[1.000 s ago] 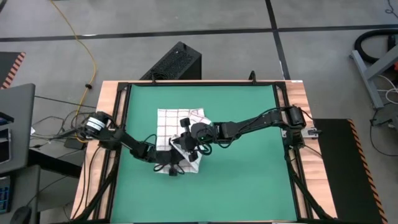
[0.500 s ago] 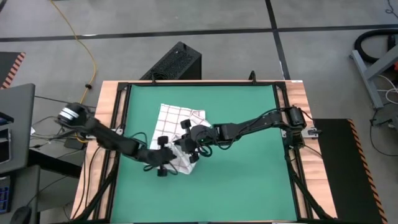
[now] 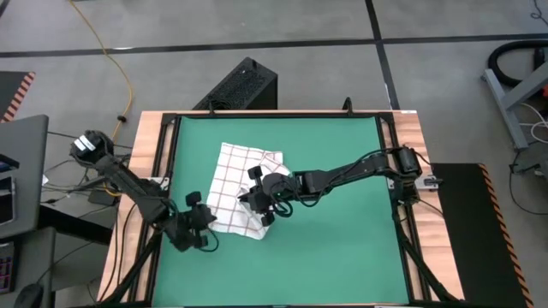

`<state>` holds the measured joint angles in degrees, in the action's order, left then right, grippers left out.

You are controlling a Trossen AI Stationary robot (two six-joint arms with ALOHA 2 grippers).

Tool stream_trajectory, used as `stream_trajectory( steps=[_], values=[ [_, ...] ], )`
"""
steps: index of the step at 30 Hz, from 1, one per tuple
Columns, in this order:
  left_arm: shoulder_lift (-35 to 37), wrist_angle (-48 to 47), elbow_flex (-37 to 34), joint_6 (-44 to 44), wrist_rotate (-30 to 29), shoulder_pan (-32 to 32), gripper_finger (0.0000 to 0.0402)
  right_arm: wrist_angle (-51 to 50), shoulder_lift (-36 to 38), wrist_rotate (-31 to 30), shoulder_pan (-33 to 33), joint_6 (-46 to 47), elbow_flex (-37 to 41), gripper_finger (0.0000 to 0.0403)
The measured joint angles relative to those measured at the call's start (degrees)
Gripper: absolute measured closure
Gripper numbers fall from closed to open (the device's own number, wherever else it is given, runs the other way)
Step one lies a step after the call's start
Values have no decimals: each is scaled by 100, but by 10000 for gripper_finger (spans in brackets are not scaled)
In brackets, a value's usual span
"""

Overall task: Roll towel
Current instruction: Fold the white towel

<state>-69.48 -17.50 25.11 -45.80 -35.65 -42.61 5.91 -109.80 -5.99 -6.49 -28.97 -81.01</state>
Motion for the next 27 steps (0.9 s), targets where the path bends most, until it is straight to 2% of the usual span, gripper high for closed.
stream_trajectory(
  steps=[11,17,22,27],
  values=[
    [-1257,124,51,-1838,-324,-808,401,-13,0,6,12,46,0,399],
    [-1696,549,56,-1777,-601,-804,402,121,0,38,-18,48,0,399],
    [-1719,547,56,-1684,-580,-793,401,996,-116,681,-23,55,0,399],
    [-1723,544,59,-1639,-602,-791,401,1379,-311,927,6,95,-1,399]
  ],
)
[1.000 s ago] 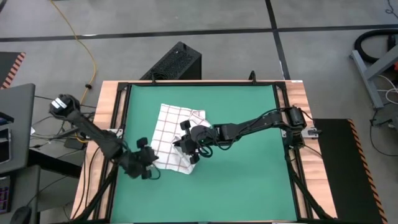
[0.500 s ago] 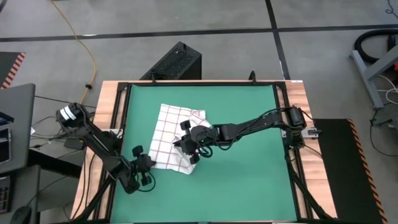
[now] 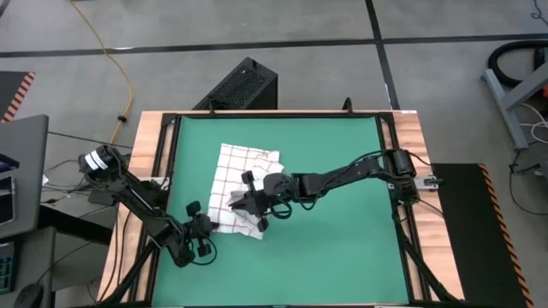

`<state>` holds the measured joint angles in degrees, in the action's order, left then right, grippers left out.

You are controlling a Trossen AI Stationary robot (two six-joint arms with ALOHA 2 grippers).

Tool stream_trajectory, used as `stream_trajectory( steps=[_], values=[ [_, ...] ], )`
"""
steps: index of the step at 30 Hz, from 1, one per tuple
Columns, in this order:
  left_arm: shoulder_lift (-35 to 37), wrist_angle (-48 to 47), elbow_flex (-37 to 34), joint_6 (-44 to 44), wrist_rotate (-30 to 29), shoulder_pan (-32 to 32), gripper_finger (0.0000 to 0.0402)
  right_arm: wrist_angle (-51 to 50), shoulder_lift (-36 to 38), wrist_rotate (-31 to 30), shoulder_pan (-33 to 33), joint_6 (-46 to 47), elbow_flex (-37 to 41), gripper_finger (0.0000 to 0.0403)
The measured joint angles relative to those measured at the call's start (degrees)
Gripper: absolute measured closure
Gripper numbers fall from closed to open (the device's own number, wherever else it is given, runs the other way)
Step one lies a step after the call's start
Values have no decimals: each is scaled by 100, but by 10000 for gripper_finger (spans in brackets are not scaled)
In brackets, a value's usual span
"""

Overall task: Roll towel
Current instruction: Fold the white towel

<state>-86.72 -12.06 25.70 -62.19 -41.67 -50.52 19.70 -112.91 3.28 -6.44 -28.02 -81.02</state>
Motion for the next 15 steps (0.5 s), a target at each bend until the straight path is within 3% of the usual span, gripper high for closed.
stream_trajectory(
  steps=[3,15],
  values=[
    [-2,0,11,4,2,0,401,411,-305,272,61,184,-47,399],
    [-4,1,8,7,14,-4,401,101,-1753,460,10,268,-1200,399]
  ],
)
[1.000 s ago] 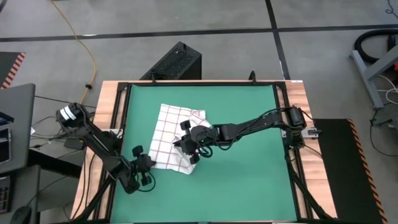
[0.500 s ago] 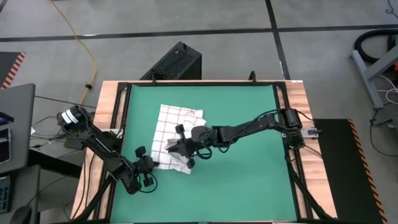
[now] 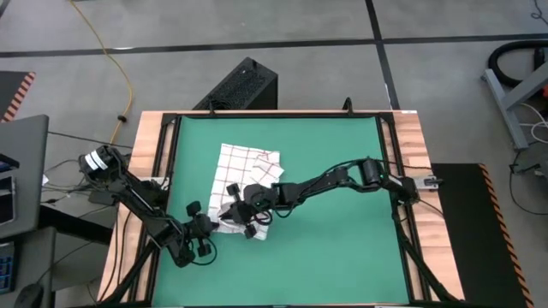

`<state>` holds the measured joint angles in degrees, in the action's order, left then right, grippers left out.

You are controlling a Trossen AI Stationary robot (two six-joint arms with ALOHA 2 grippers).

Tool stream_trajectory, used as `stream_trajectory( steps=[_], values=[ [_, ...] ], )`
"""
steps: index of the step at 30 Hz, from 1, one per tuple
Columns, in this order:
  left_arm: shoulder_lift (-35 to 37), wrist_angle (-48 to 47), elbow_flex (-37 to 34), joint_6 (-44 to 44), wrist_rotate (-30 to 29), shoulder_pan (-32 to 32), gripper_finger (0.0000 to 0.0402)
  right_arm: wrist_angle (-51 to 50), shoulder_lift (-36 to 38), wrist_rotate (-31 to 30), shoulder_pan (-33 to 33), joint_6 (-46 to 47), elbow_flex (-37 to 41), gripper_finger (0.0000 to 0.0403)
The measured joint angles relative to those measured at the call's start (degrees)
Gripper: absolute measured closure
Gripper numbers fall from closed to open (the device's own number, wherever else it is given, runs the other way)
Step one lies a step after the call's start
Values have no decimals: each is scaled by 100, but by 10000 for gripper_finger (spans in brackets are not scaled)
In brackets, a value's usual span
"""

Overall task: Roll towel
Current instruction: Fold the white towel

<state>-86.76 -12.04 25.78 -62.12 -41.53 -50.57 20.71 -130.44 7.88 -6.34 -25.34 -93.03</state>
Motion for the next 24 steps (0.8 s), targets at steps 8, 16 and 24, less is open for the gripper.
stream_trajectory(
  steps=[8,16,24],
  values=[
    [7,-74,2,57,10,4,401,-161,-207,387,5,-2,-427,399],
    [17,-481,329,396,139,4,401,-350,-206,424,124,89,-423,399],
    [16,-1634,1111,517,364,0,401,-428,-206,427,119,92,-420,399]
  ],
)
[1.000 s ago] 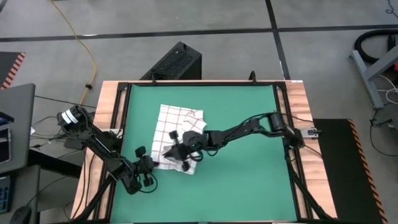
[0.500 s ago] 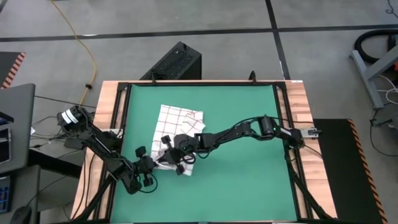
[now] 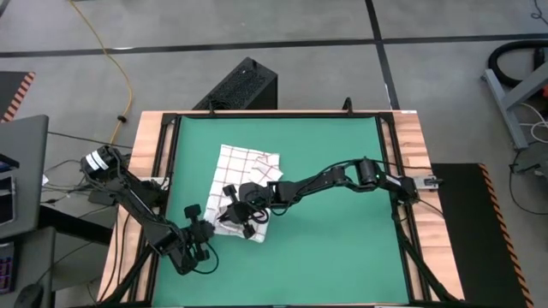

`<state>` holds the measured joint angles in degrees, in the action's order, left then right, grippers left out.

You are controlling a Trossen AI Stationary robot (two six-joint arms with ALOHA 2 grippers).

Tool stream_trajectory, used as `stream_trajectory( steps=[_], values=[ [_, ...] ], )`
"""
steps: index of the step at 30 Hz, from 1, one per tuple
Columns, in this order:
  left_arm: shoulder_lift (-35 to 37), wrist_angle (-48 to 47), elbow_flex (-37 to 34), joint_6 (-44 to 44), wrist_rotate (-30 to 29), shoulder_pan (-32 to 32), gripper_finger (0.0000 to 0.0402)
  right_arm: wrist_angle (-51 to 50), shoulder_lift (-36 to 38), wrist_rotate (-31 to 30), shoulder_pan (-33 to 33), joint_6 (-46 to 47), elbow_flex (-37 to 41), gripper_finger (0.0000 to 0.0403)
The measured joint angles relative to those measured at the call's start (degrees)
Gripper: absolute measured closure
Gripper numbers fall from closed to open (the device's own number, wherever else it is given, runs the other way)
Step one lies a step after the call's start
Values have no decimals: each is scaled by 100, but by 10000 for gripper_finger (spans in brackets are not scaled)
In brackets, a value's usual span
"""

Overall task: Roll towel
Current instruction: Fold the white towel

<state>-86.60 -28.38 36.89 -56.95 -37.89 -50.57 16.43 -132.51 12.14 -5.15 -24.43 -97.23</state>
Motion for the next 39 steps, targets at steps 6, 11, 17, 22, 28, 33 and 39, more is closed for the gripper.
stream_trajectory(
  steps=[6,11,17,22,28,33,39],
  values=[
    [3,-446,391,100,-280,0,401,21,-38,-2,11,-144,0,399],
    [10,-599,458,141,-307,0,401,465,-476,-9,85,-107,-54,399],
    [60,-816,459,30,-191,-46,401,479,-446,-505,125,-79,-50,362],
    [273,-1103,458,-49,-108,-44,401,320,-476,-338,134,-48,-31,321],
    [791,-1406,460,-154,-476,-44,401,154,-468,-487,24,-49,-84,226],
    [1135,-1523,460,-332,-1138,-6,401,-316,-466,-674,-53,-138,-499,138],
    [1221,-1458,460,-533,-1183,81,401,-2182,-412,-1209,-157,-716,-1518,111]
  ],
)
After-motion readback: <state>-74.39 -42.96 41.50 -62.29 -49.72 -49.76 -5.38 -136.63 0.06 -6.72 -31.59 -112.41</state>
